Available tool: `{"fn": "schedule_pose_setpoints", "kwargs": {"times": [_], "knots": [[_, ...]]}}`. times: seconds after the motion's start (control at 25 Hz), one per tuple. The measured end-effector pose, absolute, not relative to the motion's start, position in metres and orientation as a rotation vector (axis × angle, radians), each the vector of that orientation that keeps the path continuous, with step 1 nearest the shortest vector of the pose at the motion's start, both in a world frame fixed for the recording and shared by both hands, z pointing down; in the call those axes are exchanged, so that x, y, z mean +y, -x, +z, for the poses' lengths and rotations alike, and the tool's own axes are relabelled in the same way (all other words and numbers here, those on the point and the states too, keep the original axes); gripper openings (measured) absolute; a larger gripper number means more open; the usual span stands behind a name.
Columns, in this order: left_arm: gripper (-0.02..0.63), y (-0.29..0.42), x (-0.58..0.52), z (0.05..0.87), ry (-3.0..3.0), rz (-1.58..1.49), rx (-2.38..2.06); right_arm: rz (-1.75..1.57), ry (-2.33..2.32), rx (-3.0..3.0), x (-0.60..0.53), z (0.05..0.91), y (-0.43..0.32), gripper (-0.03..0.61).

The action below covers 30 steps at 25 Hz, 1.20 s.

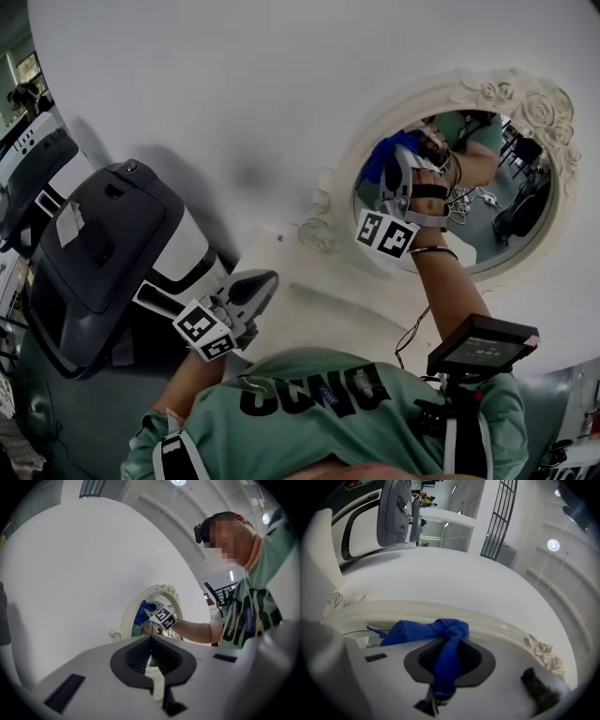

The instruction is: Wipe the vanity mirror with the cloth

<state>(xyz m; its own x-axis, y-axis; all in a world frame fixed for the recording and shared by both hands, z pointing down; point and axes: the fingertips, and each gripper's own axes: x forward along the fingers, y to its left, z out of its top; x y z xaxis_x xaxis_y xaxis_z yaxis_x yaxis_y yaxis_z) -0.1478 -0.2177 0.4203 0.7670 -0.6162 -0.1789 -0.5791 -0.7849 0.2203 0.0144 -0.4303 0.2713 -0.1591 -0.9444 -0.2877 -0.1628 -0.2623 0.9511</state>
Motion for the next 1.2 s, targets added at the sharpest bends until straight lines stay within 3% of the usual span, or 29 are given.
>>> {"fn": "schedule_pose_setpoints", "kwargs": {"times": [0.24,0.44,0.6,1.0,1.2], "knots": [[0.009,0.158,-0.216,0.43,-2.783,-0.326,-0.98,-1.411,-1.087,-1.329,-0.437,0.408,0.005,0.051],[0.009,0.165,-0.202,0.44,-2.747,-0.286,-1.002,-1.197,-0.737,-1.333,-0.409,0.567,-0.036,0.049],[0.009,0.164,-0.206,0.45,-2.724,-0.26,-0.991,-1.123,-0.638,-1.292,-0.406,0.615,-0.067,0.049],[0.009,0.154,-0.199,0.442,-2.755,-0.272,-0.947,-0.941,-0.603,-1.364,-0.398,0.628,-0.078,0.049],[0.009,0.152,-0.193,0.424,-2.792,-0.308,-0.954,-1.125,-0.891,-1.538,-0.381,0.484,-0.044,0.051]]}}
